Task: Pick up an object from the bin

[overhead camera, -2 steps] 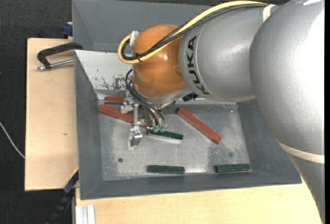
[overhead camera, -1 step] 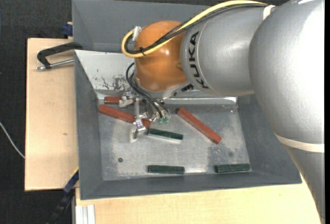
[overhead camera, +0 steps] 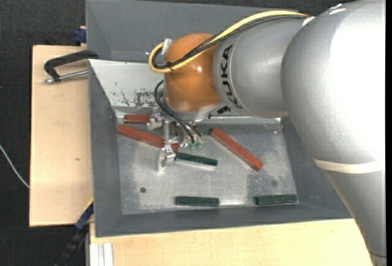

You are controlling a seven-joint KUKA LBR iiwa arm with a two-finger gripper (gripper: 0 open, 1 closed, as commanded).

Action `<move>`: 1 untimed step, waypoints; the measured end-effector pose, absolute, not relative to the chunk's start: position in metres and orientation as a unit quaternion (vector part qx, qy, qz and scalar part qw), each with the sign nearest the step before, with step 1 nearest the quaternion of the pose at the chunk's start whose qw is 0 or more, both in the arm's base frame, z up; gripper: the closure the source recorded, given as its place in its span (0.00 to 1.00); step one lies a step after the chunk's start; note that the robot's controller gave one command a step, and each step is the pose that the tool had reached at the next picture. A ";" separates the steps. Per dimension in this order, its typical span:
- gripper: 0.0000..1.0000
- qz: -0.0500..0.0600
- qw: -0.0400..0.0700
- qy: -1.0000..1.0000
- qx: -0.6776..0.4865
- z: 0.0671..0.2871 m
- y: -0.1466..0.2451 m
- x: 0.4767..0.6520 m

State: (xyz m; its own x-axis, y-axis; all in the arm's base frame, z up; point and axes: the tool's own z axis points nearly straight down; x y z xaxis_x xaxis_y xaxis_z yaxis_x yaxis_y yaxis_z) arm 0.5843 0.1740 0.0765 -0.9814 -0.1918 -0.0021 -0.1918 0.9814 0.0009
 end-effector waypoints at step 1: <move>1.00 0.001 0.003 0.996 -0.094 0.081 0.175 0.585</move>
Offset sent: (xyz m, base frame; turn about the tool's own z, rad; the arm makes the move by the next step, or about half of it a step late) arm 0.0000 0.0000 0.0000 0.0000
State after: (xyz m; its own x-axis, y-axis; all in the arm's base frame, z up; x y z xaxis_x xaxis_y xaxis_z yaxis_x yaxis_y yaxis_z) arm 0.5848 0.1746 0.0813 -0.9823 -0.1872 -0.0070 -0.1872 0.9823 0.0007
